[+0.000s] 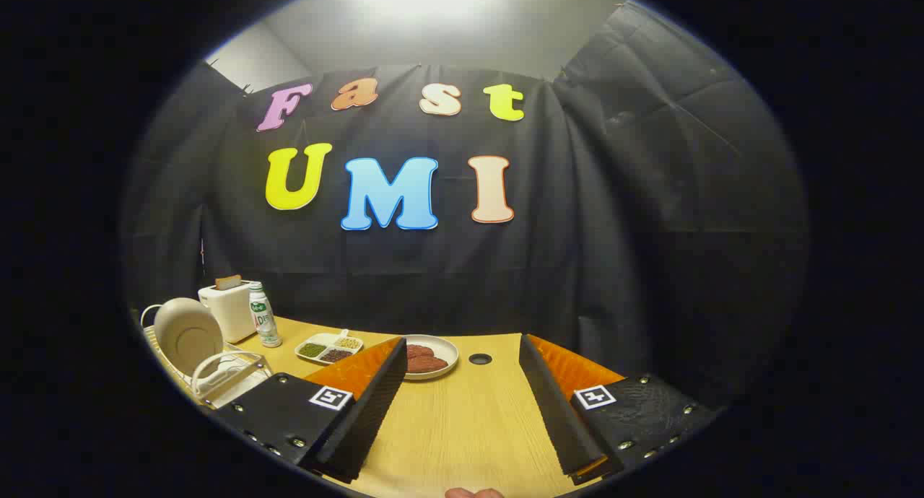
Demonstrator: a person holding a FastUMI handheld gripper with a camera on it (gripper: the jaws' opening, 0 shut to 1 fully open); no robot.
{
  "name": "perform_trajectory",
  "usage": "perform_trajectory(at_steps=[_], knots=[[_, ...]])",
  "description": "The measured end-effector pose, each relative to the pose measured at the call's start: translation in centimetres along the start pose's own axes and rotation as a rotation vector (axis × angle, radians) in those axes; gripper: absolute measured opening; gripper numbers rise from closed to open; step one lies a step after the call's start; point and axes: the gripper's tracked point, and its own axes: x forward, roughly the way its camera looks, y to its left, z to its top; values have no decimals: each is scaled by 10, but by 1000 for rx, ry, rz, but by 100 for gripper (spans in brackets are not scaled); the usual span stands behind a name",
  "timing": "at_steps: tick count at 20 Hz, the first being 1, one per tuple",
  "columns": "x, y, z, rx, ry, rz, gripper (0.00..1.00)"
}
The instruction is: Take the plate from the dish rack, then take the spoon from the basket and place it into the plate.
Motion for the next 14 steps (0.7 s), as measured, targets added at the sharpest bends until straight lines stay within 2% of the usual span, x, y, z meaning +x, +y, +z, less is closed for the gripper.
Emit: perform_trajectory(at_steps=[4, 6, 14], knots=[[-39, 41, 57, 66, -23, -3, 96], [-48, 69, 80, 65, -59, 27, 96], [-47, 149, 121, 32, -109, 112, 96]])
